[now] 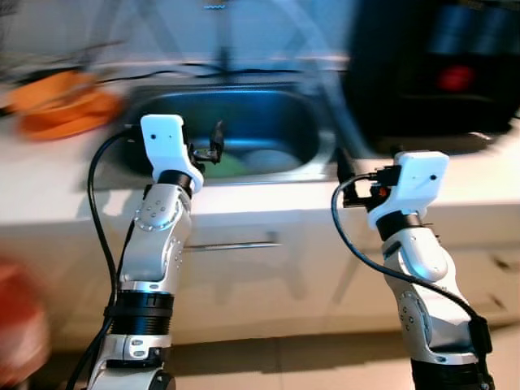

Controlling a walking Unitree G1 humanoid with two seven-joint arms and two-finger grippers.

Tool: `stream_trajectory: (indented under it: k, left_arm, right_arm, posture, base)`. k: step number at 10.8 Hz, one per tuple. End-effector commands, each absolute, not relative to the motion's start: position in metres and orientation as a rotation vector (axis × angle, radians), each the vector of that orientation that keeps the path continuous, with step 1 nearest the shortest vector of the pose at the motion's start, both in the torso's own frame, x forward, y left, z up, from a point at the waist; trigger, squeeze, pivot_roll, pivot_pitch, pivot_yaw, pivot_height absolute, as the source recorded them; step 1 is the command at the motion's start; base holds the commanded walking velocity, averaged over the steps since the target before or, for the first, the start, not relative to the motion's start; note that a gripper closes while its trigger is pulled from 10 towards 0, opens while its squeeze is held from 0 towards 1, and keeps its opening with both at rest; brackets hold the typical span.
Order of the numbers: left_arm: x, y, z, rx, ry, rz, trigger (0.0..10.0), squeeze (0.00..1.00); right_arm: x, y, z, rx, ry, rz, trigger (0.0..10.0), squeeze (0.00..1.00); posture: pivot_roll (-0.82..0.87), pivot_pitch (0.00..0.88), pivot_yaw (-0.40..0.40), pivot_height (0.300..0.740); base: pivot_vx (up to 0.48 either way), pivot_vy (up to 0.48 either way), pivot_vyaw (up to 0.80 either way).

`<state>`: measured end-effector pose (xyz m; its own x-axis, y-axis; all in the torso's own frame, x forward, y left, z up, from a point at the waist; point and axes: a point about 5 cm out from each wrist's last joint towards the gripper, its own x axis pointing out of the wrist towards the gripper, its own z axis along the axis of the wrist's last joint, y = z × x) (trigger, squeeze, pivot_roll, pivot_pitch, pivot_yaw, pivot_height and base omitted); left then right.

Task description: Kitchen organization

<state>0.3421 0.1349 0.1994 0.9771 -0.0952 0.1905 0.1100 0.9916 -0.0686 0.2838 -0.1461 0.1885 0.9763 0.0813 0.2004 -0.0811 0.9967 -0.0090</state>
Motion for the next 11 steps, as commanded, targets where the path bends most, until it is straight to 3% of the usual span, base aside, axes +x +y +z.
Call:
stream_trajectory:
  k: [1,4,11]
  left_arm:
    - [0.3429,0.1364,0.1998,-0.083,-0.186,-0.102,10.0,0.00]
    - [0.3444,0.1384,0.1975,-0.091,-0.167,-0.095,10.0,0.00]
    - [0.3449,0.1406,0.1958,-0.084,-0.154,-0.086,10.0,0.00]
  right_arm:
    - [0.2839,-0.1458,0.1897,-0.002,-0.205,0.086,10.0,0.24]
    - [0.2841,-0.1454,0.1893,-0.010,-0.203,0.089,10.0,0.25]
    - [0.2834,-0.1441,0.1893,-0.010,-0.204,0.090,10.0,0.25]
  posture:
    - [-0.01,0.000,0.042,0.740]
    - [-0.01,0.000,0.043,0.740]
    - [-0.01,0.000,0.045,0.740]
  base:
    - [0.000,0.000,0.00]
    - [0.000,0.213,0.00]
    - [0.000,0.468,0.00]
